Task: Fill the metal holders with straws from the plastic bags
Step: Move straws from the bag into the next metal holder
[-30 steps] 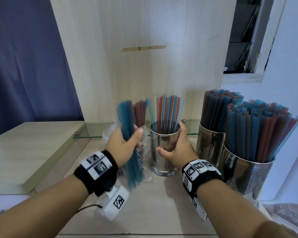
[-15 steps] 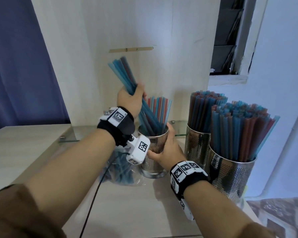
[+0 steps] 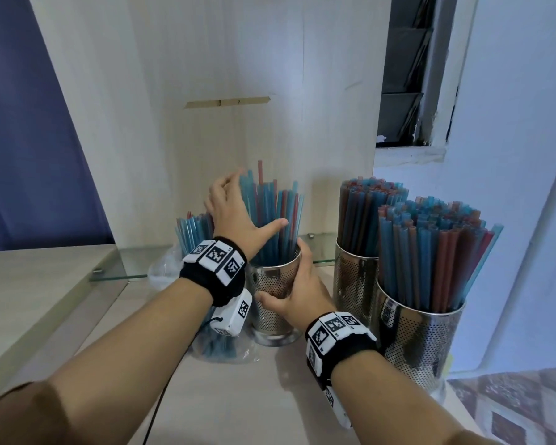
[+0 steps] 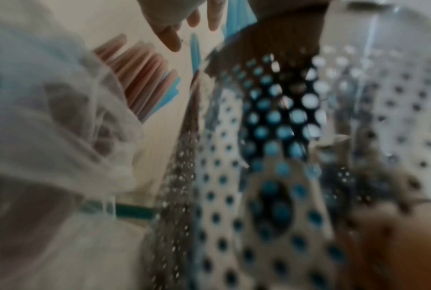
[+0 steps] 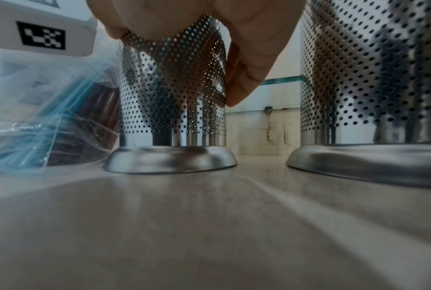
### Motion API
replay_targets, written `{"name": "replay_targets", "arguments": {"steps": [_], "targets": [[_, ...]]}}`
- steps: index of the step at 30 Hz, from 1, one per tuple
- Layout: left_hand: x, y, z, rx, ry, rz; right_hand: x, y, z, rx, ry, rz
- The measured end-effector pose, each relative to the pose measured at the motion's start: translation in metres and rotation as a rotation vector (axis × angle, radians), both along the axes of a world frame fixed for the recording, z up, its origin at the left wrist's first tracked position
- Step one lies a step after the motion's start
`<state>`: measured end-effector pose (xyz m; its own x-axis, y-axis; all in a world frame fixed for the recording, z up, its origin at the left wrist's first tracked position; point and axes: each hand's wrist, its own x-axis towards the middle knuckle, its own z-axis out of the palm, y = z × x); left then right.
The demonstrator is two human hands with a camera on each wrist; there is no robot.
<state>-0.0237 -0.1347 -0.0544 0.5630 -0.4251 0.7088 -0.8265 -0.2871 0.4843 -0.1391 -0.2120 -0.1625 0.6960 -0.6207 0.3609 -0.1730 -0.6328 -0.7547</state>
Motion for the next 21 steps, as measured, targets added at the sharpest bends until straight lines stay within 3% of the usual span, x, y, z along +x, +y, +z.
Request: {"name": "replay_targets", "arguments": {"steps": [4, 7, 10, 16, 21], "targets": [[0.002, -0.004, -0.012, 0.091, 0.075, -0.013, 0.001, 0.0, -0.001, 0.015, -0.005, 0.005], [0.007, -0.007, -0.015, 0.06, 0.249, -0.159, 0.001, 0.0, -0.001, 0.017, -0.007, 0.0], [0.015, -0.012, -0.014, 0.076, 0.41, -0.188, 0.001, 0.0, -0.002, 0.02, -0.025, 0.004], [0.025, -0.01, 0.003, -0.02, 0.422, -0.183, 0.001, 0.0, -0.002, 0.007, -0.025, 0.002], [0.031, -0.004, -0.003, 0.234, 0.437, -0.246, 0.001, -0.001, -0.002, 0.002, -0.006, 0.001]]}}
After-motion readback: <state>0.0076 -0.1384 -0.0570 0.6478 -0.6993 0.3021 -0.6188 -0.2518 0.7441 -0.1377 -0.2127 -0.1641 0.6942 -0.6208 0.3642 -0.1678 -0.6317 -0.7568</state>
